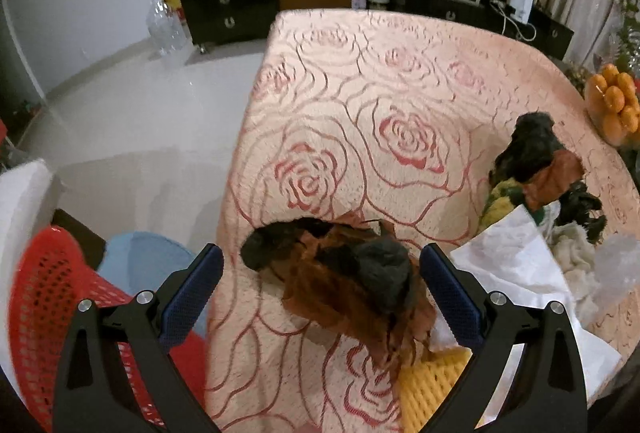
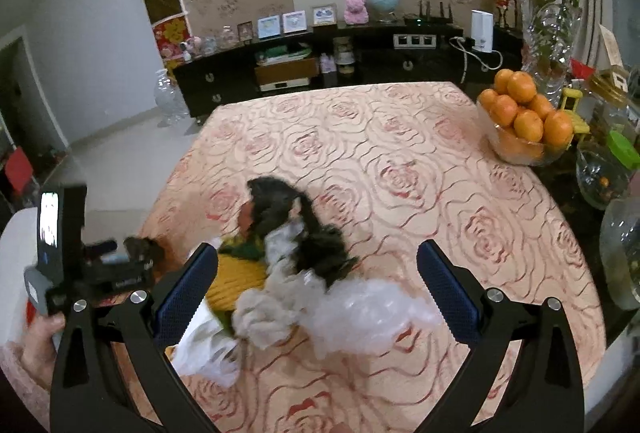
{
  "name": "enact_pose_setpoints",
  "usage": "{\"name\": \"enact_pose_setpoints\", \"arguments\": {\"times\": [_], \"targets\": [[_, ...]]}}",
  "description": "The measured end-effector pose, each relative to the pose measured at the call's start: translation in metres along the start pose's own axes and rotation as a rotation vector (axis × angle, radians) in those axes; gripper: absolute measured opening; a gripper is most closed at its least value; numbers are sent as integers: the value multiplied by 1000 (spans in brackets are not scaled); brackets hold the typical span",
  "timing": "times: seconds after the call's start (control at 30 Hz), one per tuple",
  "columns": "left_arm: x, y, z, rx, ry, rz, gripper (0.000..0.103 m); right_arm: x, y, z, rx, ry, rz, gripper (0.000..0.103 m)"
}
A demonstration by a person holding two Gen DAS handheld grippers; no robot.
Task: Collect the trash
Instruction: 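Grasp the brown-black cloth with the left gripper while the right gripper grasps the clear plastic bag, then carry the cloth and plastic bag to the red wastebasket and release both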
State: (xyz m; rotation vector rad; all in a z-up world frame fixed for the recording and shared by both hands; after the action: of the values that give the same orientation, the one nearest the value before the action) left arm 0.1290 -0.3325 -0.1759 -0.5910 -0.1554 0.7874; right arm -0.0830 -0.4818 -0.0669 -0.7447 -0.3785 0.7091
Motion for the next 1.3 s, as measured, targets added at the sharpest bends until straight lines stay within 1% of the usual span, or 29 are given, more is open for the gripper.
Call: {"name": "enact_pose_setpoints", "arguments": {"times": [0.1,0.17,0.23,0.27,0.3,0.4,0.43,0.47,0.5,0.53,0.57,0.6,0.63,0.73,0.77,0.8,0.83,0.9,0.97,1.03,1.17,1.23,1.3], "targets": [[1,3,-10,9,16,18,95,-12,-11,-9,27,-1,1,96],[2,4,-14,17,31,34,95,-19,-13,-17,47,6,2,96],[4,7,-22,47,51,60,95,-25,-6,-26,73,7,-11,96],[5,9,-25,58,80,87,95,-25,-1,-30,90,0,-14,96],[7,10,-24,59,93,107,95,-24,7,-36,121,-10,-14,96],[6,9,-22,48,87,95,93,-17,26,-47,172,-26,13,96],[4,8,-21,39,87,85,87,-16,31,-49,181,-23,23,96],[2,8,-20,34,94,79,84,-15,36,-51,192,-22,31,96],[0,7,-19,29,102,74,76,-13,44,-55,218,-29,39,96],[-1,6,-18,25,108,68,72,-12,48,-57,232,-39,40,96],[-3,6,-16,18,104,57,71,-11,55,-60,255,-53,42,96],[-6,5,-15,11,108,46,66,-10,59,-62,267,-56,46,96],[-8,6,-14,6,111,41,64,-10,62,-64,274,-50,53,96],[-12,5,-11,-5,111,27,59,-14,71,-70,296,-39,71,82],[-13,4,-8,-11,115,23,58,-15,73,-71,298,-36,75,73],[-14,3,-5,-17,119,23,58,-17,73,-70,293,-26,86,65],[-14,2,-2,-25,122,24,57,-18,72,-69,287,-27,89,62],[-13,-2,11,-57,131,29,57,-20,70,-65,279,-43,75,52],[-11,-8,26,-91,149,39,57,-24,65,-60,264,-41,60,48],[-9,-10,39,-118,162,45,57,-29,60,-54,246,-47,36,47],[-3,-18,72,-184,184,61,57,-36,41,-35,163,-63,-7,46],[1,-21,86,-215,176,64,57,-38,30,-23,107,-65,-21,46],[8,-23,101,-247,148,66,57,-37,21,-15,68,-66,-30,46]]}}
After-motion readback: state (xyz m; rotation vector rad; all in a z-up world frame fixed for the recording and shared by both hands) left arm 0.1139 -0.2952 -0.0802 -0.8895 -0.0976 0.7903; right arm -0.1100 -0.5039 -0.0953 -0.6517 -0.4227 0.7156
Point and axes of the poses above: each gripper's, at about its wrist camera, not at the fingertips, and z roughly against the way its jaws point, x to its left, y to its underside, the point moved 7 cm from there along -z, roughly the way its jaws point, and after that the axes turned 8 degrees about y, right-handed, at the moved point
